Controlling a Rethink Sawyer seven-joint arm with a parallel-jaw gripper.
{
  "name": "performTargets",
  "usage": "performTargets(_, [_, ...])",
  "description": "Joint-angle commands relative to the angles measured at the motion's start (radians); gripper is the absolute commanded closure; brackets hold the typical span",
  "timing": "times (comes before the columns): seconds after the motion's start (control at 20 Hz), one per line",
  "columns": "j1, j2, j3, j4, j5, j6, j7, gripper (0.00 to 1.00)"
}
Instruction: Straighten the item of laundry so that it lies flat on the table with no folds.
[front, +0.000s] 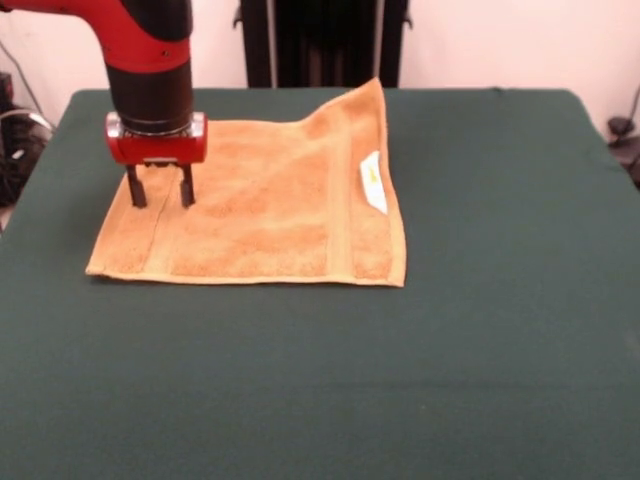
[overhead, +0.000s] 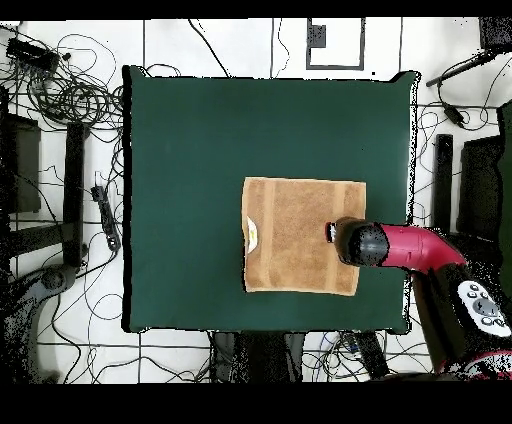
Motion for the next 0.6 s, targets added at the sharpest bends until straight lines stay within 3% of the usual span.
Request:
performTargets(0.05, [0.171, 0.105, 0.036, 0.067, -0.017, -0.137, 0.163, 0.00])
performTargets(0.35, [0.292, 0.092, -0.059, 0.069, 0.052, -0.144, 0.286, 0.00])
performTargets(0.6, [0.349, 0.079, -0.097, 0.066, 0.082, -0.131, 0.275, 0.00])
